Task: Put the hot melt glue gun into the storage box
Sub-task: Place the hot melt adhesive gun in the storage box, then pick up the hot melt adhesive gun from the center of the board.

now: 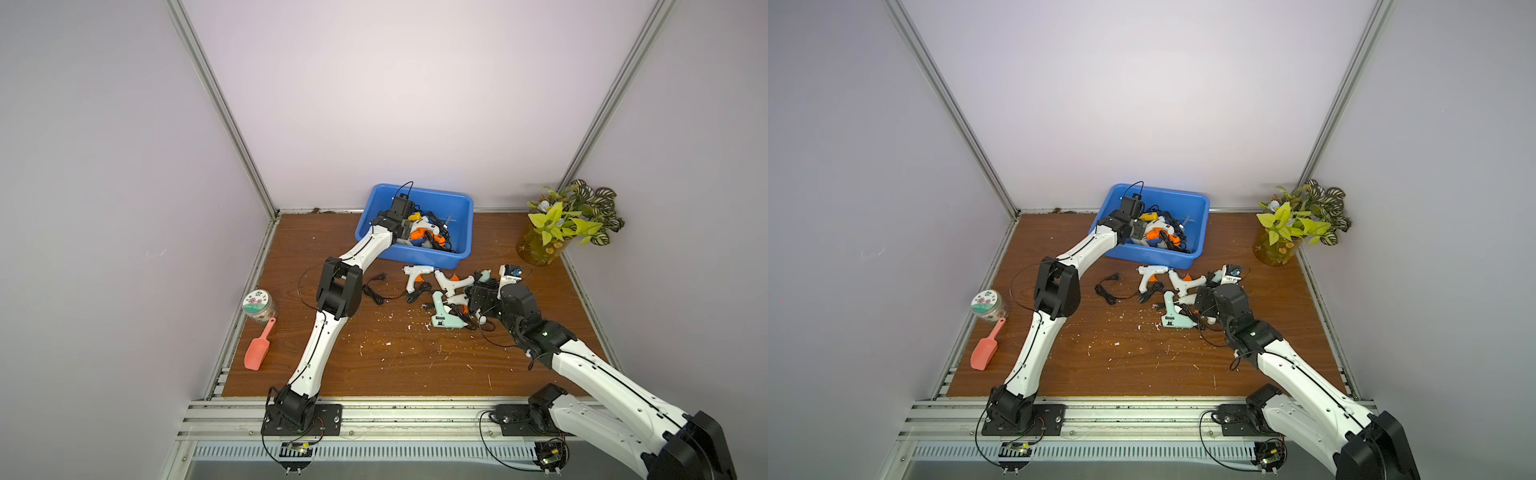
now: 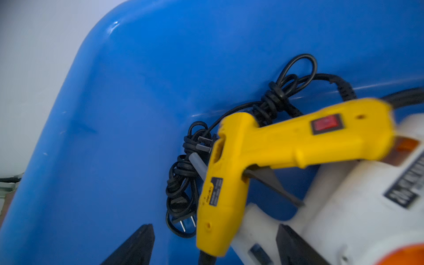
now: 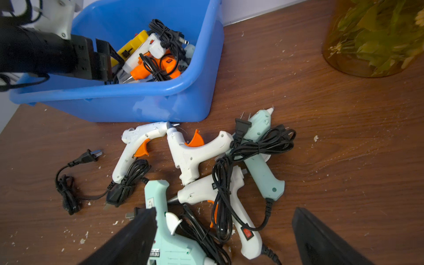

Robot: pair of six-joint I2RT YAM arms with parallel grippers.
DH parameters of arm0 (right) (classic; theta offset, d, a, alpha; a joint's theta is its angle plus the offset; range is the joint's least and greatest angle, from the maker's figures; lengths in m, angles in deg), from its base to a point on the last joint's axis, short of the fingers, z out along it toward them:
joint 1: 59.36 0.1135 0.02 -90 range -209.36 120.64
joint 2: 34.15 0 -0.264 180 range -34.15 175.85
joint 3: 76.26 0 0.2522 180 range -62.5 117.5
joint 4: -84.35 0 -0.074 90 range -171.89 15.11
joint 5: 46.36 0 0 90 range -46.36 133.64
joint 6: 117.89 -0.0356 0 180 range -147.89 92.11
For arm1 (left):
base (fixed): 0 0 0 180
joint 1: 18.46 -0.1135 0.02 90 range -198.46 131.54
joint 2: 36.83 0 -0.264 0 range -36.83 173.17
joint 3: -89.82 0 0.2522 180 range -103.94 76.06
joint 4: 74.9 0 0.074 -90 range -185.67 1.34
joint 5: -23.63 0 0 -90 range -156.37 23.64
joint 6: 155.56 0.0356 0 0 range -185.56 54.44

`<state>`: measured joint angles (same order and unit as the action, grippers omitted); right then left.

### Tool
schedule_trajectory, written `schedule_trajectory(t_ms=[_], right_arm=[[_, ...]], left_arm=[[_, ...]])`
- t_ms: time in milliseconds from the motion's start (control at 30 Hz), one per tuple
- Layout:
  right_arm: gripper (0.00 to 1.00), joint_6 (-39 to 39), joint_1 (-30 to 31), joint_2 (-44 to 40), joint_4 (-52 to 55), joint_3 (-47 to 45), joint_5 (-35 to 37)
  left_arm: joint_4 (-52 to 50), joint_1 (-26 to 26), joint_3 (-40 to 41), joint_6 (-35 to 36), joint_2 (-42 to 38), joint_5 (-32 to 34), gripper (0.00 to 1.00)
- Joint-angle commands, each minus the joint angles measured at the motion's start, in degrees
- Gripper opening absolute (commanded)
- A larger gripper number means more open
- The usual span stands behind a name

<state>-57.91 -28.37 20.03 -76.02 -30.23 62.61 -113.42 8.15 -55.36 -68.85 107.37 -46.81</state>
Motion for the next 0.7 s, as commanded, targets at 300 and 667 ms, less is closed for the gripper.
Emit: schedule_trajectory(t_ms=[300,667], right_arm=[[0.81,4.46,0.01,5.14,-5.66,1.76,-11.0],[0.73,5.31,5.23,12.85,-5.57,5.04,-11.13]], left_arm=[[14.38,0.37,27.54,-10.12,-29.9,-2.72,0.99],[31.77,-0.06,67.14,-22.46,-59.32,2.89,0.99]])
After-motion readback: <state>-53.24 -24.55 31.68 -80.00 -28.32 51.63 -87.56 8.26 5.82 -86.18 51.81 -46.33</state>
